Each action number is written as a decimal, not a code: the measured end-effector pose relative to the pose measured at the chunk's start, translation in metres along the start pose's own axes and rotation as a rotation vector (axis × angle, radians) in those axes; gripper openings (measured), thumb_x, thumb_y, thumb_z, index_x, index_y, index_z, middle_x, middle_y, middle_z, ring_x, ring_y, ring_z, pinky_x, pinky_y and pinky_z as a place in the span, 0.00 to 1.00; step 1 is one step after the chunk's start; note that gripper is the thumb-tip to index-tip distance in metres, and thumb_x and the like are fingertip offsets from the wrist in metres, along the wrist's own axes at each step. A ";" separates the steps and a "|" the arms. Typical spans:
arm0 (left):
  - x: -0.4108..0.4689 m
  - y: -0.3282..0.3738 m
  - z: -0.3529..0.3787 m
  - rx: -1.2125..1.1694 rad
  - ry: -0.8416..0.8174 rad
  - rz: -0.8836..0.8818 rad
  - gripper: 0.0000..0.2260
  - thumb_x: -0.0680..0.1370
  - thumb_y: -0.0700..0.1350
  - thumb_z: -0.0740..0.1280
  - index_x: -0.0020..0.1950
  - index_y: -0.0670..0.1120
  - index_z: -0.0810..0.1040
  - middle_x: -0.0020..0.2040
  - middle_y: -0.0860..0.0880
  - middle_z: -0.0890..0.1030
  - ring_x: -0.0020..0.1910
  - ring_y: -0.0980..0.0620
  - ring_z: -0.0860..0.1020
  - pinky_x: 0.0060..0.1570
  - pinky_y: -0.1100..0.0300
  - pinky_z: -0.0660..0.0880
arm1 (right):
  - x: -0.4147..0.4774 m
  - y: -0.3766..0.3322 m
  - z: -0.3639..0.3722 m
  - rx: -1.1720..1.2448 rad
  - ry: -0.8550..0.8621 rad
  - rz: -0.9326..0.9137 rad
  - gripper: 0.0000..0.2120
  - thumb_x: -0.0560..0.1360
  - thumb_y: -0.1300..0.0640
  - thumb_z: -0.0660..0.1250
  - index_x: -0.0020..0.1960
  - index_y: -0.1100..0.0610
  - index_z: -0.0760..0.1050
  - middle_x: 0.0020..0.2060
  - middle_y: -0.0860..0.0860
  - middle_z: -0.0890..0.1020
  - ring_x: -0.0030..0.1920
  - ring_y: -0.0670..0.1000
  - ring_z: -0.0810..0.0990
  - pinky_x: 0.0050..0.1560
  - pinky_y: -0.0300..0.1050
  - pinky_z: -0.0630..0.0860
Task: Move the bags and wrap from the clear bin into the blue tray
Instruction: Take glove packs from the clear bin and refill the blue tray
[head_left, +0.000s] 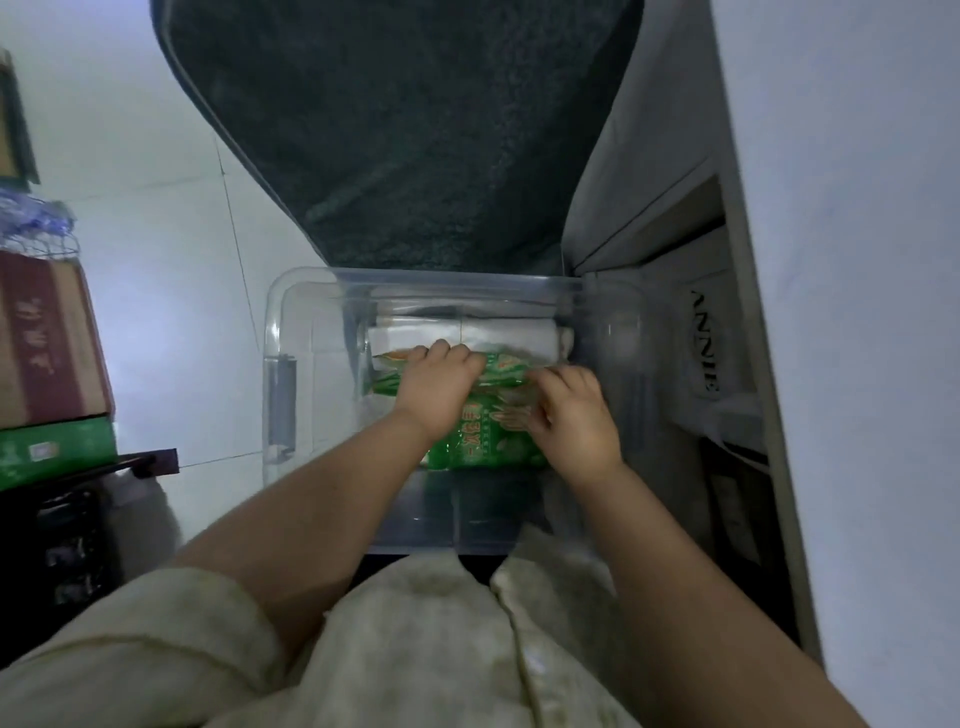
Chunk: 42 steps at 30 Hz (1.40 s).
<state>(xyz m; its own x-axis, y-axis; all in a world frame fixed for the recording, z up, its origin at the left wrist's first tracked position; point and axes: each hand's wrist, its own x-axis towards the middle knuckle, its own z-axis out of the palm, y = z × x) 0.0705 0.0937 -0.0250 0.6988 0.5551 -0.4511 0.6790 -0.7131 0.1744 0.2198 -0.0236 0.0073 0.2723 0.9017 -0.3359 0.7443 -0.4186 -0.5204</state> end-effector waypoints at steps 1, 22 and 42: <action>-0.008 -0.001 -0.011 0.015 0.015 0.010 0.21 0.68 0.34 0.67 0.59 0.48 0.73 0.55 0.47 0.77 0.55 0.44 0.71 0.51 0.50 0.67 | -0.008 -0.008 -0.008 -0.020 0.033 0.006 0.21 0.67 0.64 0.72 0.60 0.59 0.76 0.53 0.56 0.78 0.57 0.60 0.73 0.57 0.53 0.73; -0.207 0.094 -0.163 -0.168 0.375 0.678 0.12 0.75 0.47 0.69 0.58 0.48 0.78 0.52 0.48 0.81 0.52 0.44 0.74 0.50 0.48 0.73 | -0.311 -0.131 -0.040 -0.301 0.720 0.411 0.19 0.63 0.61 0.74 0.54 0.59 0.79 0.49 0.56 0.81 0.50 0.61 0.78 0.49 0.55 0.74; -0.479 0.571 -0.113 -0.198 0.493 1.404 0.14 0.76 0.44 0.66 0.61 0.45 0.77 0.54 0.45 0.81 0.52 0.40 0.74 0.49 0.46 0.72 | -0.806 -0.030 -0.081 -0.450 1.135 1.011 0.17 0.68 0.59 0.73 0.56 0.60 0.78 0.51 0.56 0.80 0.52 0.61 0.76 0.53 0.56 0.71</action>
<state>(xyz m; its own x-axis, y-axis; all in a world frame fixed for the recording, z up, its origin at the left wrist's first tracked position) 0.1486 -0.5313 0.3896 0.7658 -0.3990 0.5043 -0.5991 -0.7278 0.3339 0.0279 -0.7292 0.3573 0.8881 -0.0228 0.4590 0.0369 -0.9920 -0.1206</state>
